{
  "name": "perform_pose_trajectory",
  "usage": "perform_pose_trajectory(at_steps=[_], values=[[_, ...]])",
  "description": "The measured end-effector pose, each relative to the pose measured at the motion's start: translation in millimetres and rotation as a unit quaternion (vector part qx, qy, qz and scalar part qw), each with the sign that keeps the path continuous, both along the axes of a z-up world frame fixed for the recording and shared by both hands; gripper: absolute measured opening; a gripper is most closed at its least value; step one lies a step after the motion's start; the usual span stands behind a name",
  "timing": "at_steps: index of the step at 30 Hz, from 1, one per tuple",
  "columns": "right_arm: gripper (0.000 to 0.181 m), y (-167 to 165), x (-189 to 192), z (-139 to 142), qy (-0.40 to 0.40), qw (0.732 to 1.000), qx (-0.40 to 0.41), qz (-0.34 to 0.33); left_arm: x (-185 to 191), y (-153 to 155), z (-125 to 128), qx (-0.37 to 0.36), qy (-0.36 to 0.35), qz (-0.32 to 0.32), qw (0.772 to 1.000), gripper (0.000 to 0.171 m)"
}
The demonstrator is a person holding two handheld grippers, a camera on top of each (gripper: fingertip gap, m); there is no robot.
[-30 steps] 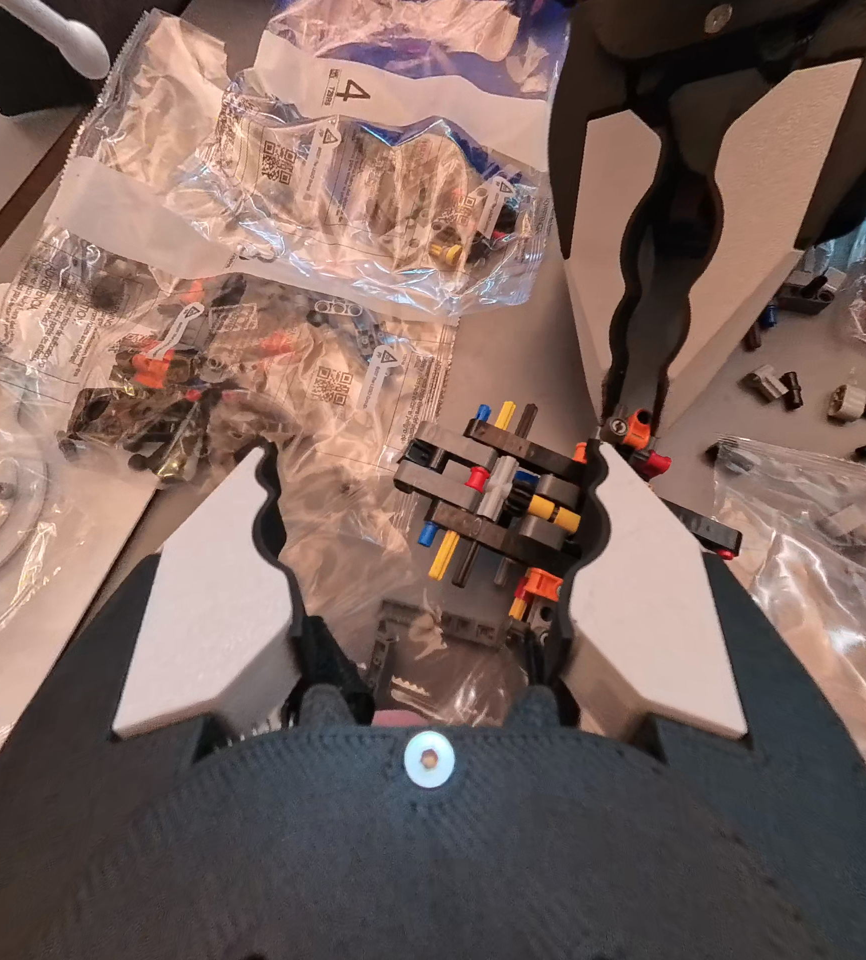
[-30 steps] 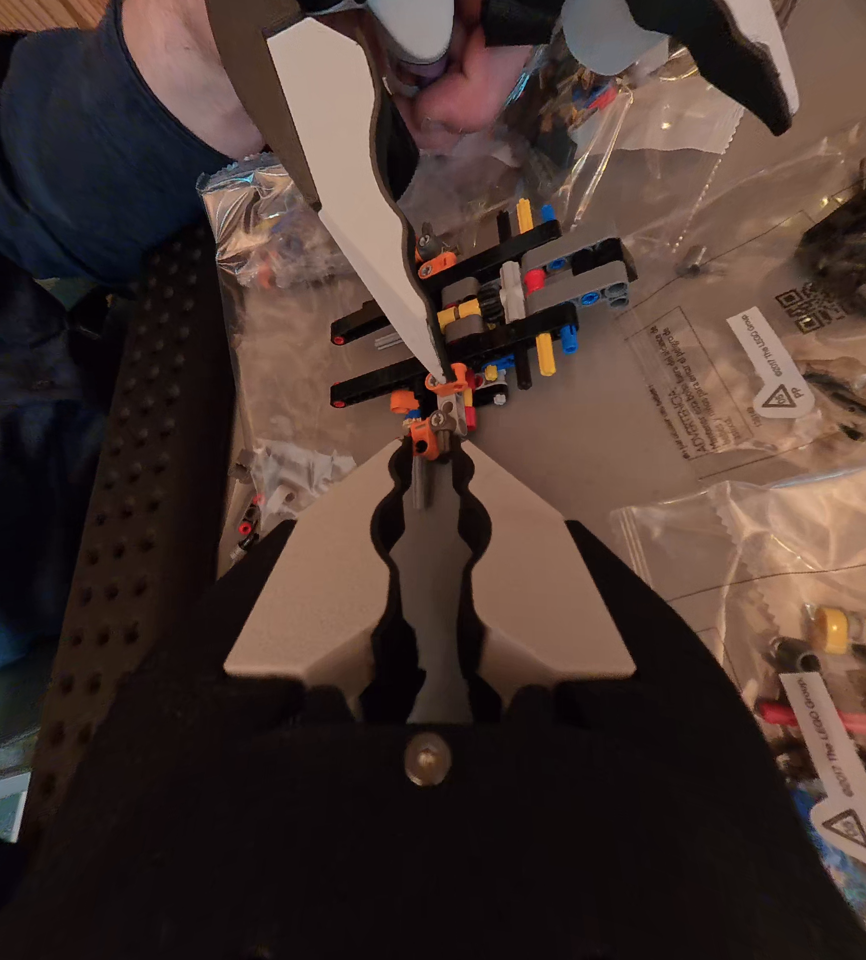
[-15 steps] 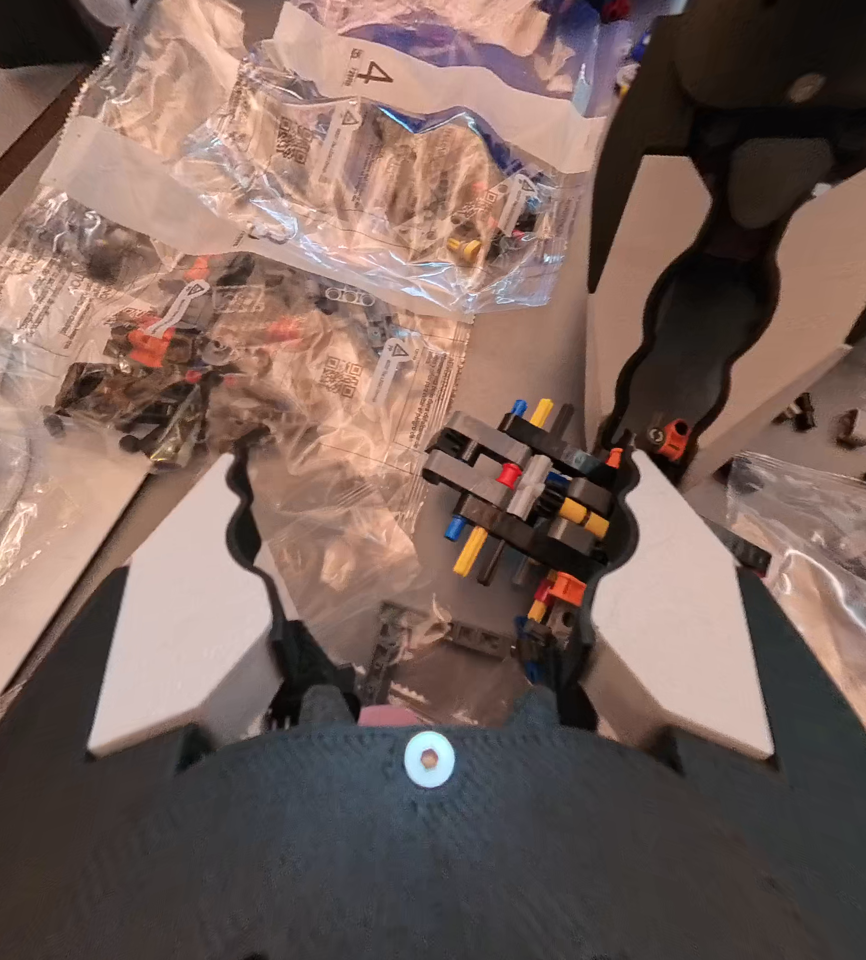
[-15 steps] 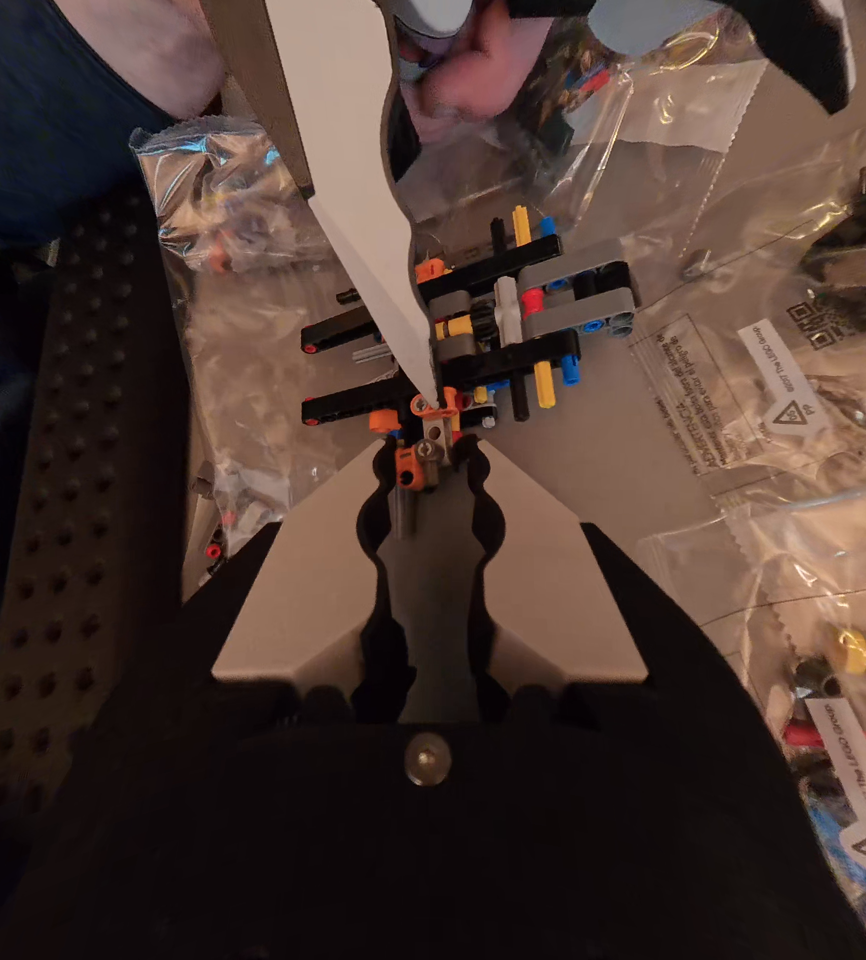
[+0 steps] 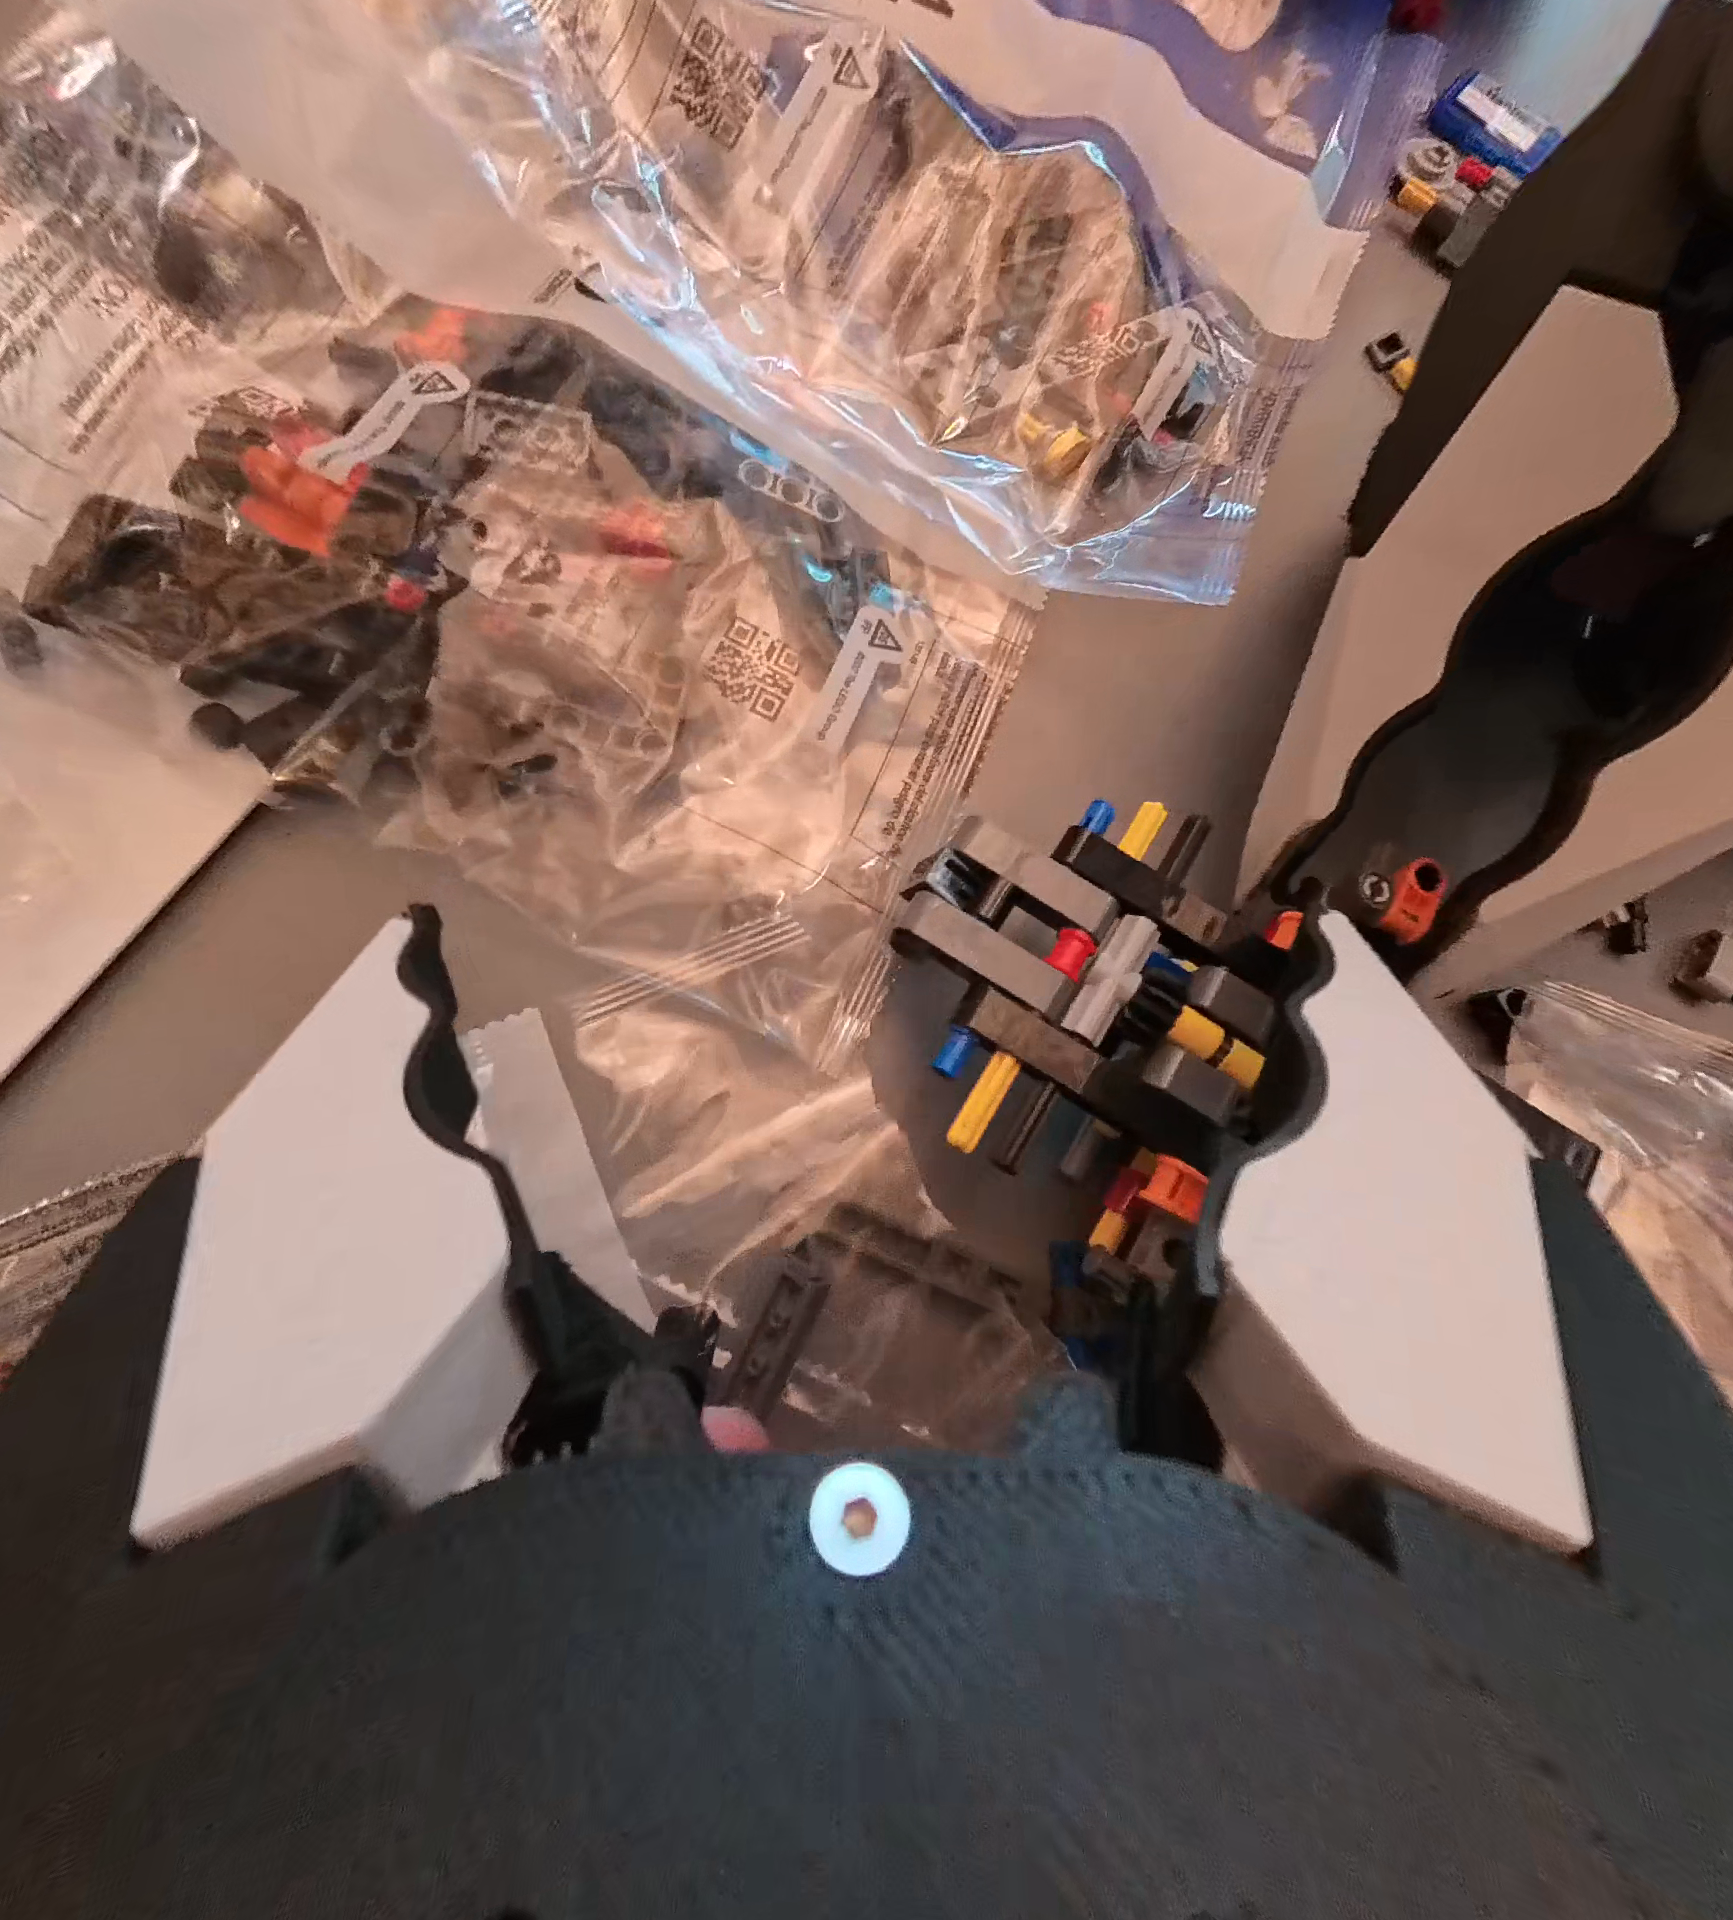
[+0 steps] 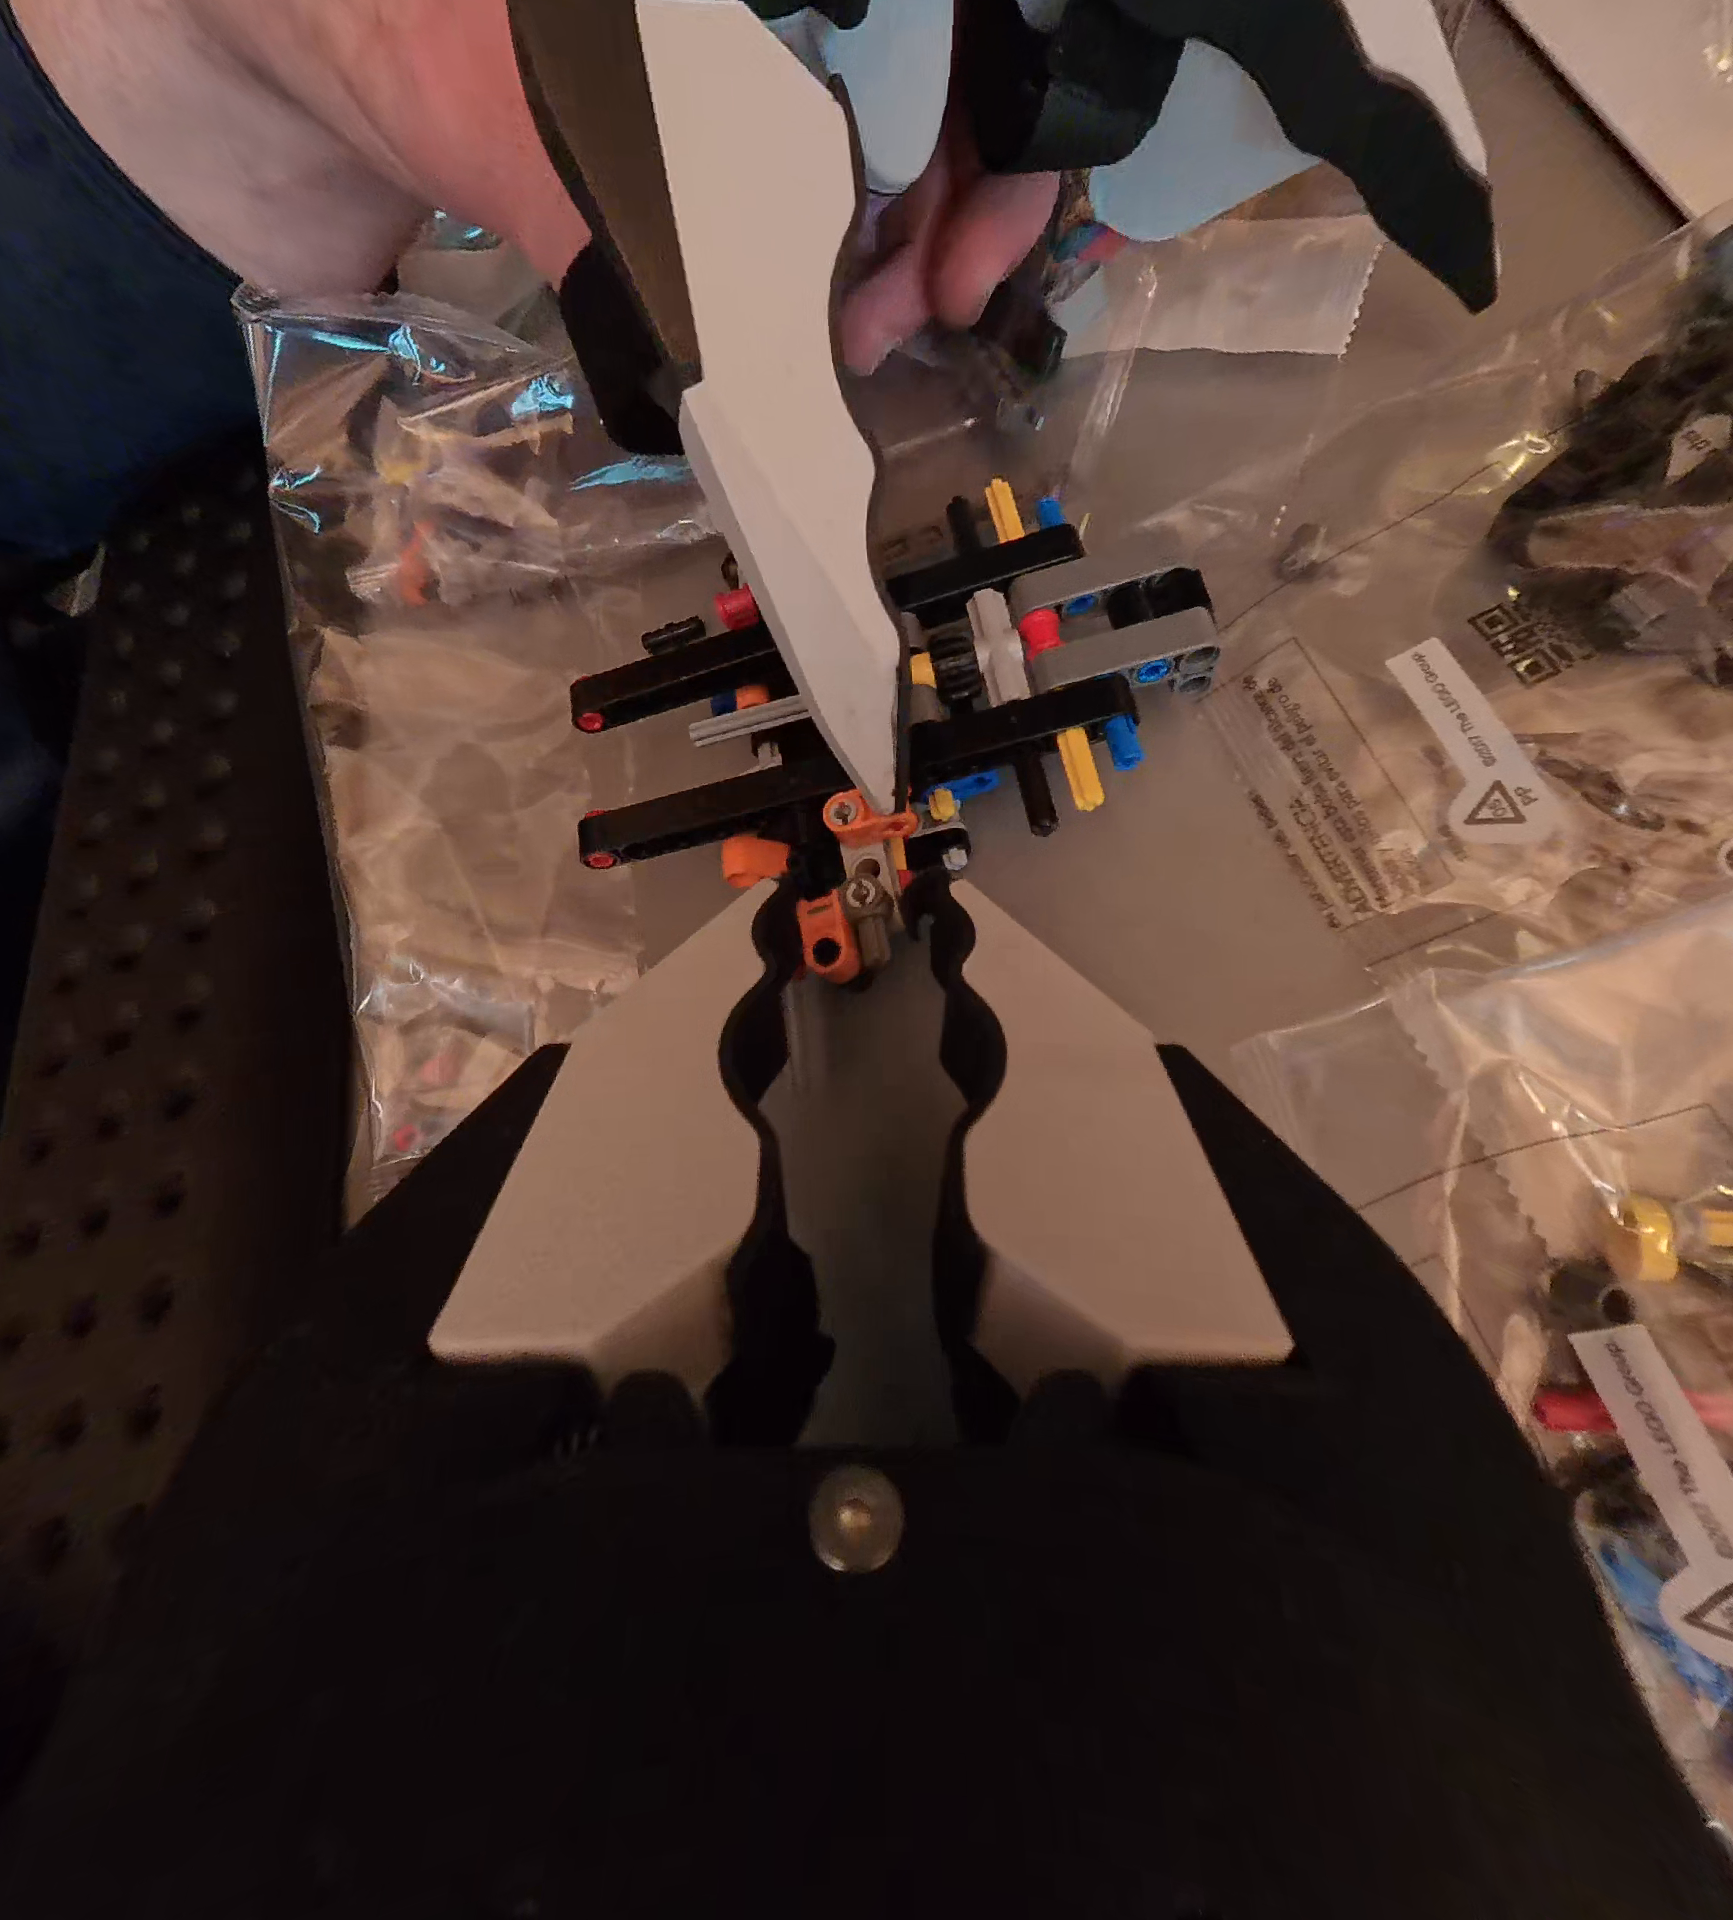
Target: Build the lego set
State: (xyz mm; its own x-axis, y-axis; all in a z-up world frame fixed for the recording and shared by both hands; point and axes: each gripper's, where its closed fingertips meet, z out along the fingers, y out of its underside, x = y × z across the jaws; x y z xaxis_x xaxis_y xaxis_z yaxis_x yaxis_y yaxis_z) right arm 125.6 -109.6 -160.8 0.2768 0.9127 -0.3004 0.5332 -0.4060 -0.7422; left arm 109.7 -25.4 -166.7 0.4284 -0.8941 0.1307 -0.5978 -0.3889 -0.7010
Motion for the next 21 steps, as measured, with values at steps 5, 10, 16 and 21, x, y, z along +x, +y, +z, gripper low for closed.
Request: perform_pose_trajectory(at_steps=[5,10,16,21], values=[[0.021,1.9,-0.7,2.1,0.007,1.000,0.003,-0.008,-0.7,1.8,1.1,0.006,-0.001,0.001,1.000,0.151],[0.021,2.9,-0.7,2.8,0.010,1.000,0.005,-0.011,-1.1,1.8,0.4,-0.001,-0.003,0.004,1.000,0.150],[0.021,2.7,-0.5,4.2,0.015,1.000,0.008,-0.010,-1.2,1.4,0.3,-0.003,-0.004,0.006,1.000,0.149],[0.021,0.7,-1.3,4.9,0.018,1.000,0.008,-0.004,-0.7,-0.9,-1.7,-0.015,-0.005,-0.002,1.000,0.151]])
